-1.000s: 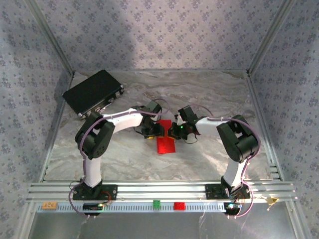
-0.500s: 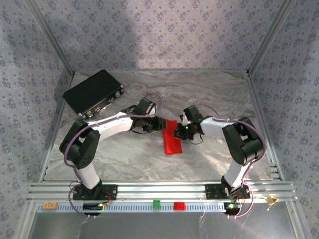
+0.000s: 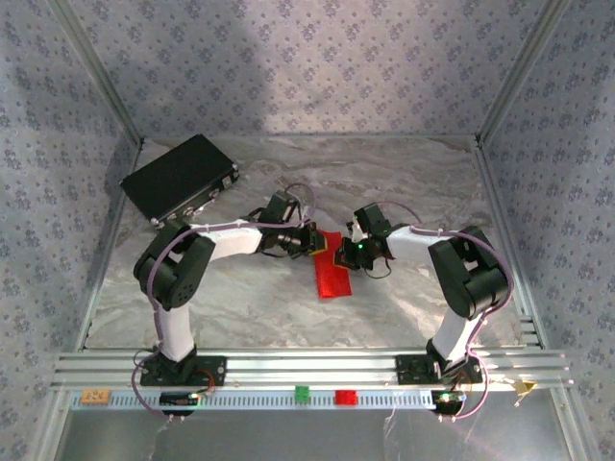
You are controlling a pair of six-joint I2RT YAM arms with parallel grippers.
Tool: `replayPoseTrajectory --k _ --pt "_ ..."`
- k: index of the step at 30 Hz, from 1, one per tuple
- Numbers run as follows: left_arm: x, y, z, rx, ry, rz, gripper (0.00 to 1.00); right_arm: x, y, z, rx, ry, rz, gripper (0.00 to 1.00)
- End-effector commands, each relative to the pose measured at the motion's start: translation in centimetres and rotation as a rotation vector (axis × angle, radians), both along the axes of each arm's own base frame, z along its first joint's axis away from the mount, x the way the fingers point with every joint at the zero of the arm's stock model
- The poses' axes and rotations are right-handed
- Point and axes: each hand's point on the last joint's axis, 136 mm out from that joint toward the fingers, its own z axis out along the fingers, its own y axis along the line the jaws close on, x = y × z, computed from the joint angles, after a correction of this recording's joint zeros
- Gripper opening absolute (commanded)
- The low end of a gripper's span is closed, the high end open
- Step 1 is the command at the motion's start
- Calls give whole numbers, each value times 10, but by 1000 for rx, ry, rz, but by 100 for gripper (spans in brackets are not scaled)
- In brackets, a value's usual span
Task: Fold a paper plane with a square sheet of paper (pick it up from the middle)
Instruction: Hold the square sheet of paper at the center of the table, then first fold the square sheet of paper in half at the center of the table.
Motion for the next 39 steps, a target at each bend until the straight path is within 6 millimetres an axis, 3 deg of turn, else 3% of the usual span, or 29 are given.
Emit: replayPoseTrajectory --k 1,13,26,29,35,39 --pt "-3 -3 -5 -25 21 -19 0 -23 -27 -31 -124 97 -19 0" --pt "-11 4 -29 18 54 -44 0 -24 -29 -31 -131 99 -18 0" --pt "-25 39 -78 165 85 -32 0 -26 -29 -34 -136 98 -24 0" --pt "-22 38 -72 158 78 -20 0 -25 -30 -33 -136 90 -25 0" --pt "-3 23 -31 101 12 -32 0 -25 -30 -31 -134 85 -26 0" --pt "6 18 -29 82 3 -38 0 -25 -29 -32 -132 86 -24 0"
